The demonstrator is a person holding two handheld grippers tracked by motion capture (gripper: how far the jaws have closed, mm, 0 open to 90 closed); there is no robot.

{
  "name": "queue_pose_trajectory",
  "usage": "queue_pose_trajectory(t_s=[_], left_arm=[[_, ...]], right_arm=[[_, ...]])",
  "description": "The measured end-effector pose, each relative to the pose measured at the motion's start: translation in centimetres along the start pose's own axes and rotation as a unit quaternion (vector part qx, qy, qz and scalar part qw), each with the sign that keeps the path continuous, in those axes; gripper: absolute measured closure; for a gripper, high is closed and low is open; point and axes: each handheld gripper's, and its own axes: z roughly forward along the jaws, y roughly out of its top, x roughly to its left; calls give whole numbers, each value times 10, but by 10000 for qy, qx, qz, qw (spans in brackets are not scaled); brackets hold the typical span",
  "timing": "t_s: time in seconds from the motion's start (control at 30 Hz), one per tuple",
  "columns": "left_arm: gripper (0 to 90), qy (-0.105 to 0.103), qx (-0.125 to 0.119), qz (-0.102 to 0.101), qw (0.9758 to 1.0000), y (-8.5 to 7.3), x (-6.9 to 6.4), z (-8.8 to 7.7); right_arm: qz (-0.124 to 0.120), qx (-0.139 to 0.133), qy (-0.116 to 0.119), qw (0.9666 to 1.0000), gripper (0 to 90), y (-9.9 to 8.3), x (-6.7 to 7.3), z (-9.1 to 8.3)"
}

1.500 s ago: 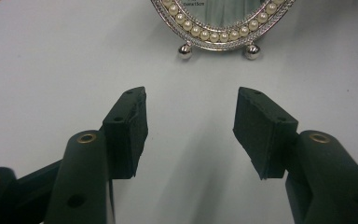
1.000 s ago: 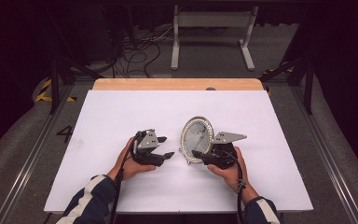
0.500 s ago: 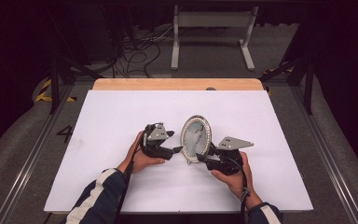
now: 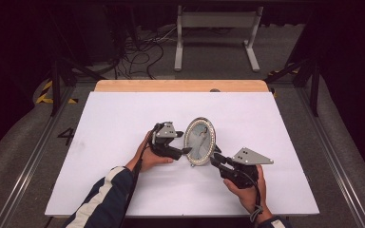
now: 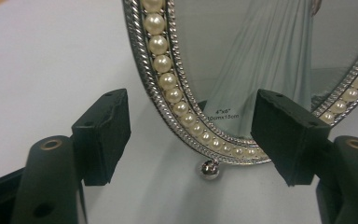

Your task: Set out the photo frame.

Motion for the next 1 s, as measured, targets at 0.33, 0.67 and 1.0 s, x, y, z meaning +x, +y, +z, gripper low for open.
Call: queue_pose_trajectory(t_s=[0.33,0.67,1.0], left_arm=[[270,-351,25,-26,9994,1,-2,5],[356,-342,40,-102,9994,-1,0,1],[409,-419,77,-104,9990,-5,4,-7]], right_arm=[[142,-78,-17,9999,806,2,-1,3],[122,-72,33,9999,840,2,0,5],[190,-26,-51,9998,833,2,-4,7]])
